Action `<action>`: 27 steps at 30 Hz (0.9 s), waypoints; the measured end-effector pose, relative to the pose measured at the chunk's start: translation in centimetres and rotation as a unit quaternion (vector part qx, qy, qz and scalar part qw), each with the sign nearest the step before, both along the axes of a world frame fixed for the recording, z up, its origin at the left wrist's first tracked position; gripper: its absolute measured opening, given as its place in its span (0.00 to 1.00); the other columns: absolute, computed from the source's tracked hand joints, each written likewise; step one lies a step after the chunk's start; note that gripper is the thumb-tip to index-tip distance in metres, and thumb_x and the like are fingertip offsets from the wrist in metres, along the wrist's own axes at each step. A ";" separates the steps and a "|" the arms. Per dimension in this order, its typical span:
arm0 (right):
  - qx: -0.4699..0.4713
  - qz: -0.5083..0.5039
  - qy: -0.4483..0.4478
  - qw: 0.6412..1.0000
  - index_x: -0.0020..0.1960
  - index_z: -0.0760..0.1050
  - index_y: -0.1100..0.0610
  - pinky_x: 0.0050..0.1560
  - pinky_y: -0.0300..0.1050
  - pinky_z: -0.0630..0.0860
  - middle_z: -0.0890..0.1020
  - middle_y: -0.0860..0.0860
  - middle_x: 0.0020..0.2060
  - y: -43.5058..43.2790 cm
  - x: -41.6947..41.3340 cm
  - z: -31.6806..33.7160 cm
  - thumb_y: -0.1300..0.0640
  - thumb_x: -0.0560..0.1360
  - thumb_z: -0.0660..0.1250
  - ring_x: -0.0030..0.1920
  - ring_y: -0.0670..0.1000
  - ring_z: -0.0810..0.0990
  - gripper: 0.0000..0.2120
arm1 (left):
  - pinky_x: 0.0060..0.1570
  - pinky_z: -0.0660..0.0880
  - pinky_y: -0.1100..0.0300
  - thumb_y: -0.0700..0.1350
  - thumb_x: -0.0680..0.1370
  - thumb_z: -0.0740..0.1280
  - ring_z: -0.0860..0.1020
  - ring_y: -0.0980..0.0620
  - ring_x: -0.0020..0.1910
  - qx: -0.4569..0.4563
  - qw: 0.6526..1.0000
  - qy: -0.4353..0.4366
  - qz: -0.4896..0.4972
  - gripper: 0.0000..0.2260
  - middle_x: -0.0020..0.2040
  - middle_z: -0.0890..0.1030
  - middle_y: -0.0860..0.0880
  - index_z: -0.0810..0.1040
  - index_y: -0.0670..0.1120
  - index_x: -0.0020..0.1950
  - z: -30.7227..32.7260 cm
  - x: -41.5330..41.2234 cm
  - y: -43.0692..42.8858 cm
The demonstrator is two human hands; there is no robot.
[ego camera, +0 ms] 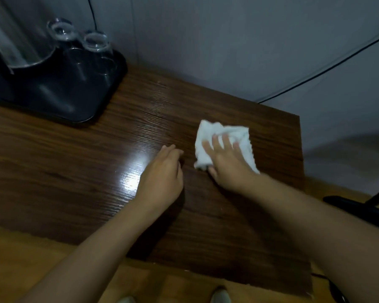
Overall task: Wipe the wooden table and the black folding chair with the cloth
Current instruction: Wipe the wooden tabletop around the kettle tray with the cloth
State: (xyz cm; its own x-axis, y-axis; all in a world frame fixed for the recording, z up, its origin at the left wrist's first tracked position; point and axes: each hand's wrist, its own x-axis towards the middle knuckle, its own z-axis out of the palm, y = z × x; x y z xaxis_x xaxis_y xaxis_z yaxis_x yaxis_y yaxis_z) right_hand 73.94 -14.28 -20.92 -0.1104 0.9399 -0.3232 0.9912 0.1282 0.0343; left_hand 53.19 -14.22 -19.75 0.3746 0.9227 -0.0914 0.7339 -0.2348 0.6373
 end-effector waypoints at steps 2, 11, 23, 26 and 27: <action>-0.003 -0.031 0.017 0.999 0.82 0.51 0.53 0.75 0.68 0.52 0.53 0.62 0.80 4.1 0.1 0.0 0.48 0.81 0.61 0.78 0.67 0.51 0.34 | 0.68 0.69 0.49 0.41 0.82 0.60 0.70 0.45 0.72 0.001 1.000 0.002 -0.004 0.17 0.71 0.73 0.44 0.72 0.43 0.71 -0.2 -0.1 -0.1; -0.030 0.002 0.071 0.997 0.83 0.46 0.51 0.78 0.65 0.39 0.46 0.58 0.82 -13.3 -0.1 1.8 0.49 0.79 0.65 0.81 0.65 0.41 0.40 | 0.75 0.60 0.52 0.42 0.82 0.59 0.60 0.46 0.78 0.004 0.997 0.038 -0.065 0.21 0.78 0.64 0.43 0.67 0.44 0.76 0.6 1.7 -1.9; -0.073 0.021 0.016 0.997 0.83 0.41 0.53 0.76 0.68 0.36 0.45 0.61 0.82 -16.4 -1.6 1.5 0.46 0.81 0.62 0.80 0.68 0.40 0.40 | 0.78 0.53 0.47 0.44 0.80 0.60 0.51 0.37 0.79 -0.010 0.992 0.091 -0.088 0.28 0.80 0.54 0.36 0.56 0.40 0.79 0.0 4.3 -4.6; -0.028 -0.013 0.023 0.999 0.83 0.43 0.54 0.77 0.69 0.43 0.46 0.61 0.82 -8.2 -1.7 0.4 0.44 0.81 0.60 0.80 0.67 0.42 0.39 | 0.77 0.54 0.46 0.41 0.77 0.62 0.51 0.37 0.79 0.007 0.997 0.067 -0.028 0.29 0.79 0.54 0.35 0.59 0.39 0.78 0.3 3.3 -3.9; -0.020 -0.031 0.034 0.999 0.83 0.43 0.54 0.77 0.69 0.45 0.46 0.60 0.82 -4.9 -1.5 0.1 0.44 0.81 0.60 0.80 0.67 0.43 0.38 | 0.78 0.54 0.46 0.40 0.76 0.62 0.50 0.37 0.80 0.009 0.997 0.069 -0.023 0.30 0.80 0.53 0.35 0.59 0.39 0.77 0.2 2.9 -3.6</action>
State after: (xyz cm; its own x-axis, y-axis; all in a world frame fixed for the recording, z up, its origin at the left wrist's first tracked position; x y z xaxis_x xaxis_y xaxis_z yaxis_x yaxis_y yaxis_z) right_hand 72.47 -19.22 -20.81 -0.0753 0.9320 -0.3545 0.9971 0.0661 -0.0382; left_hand 56.10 -17.84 -19.51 0.4014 0.9068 -0.1287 0.8029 -0.2809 0.5257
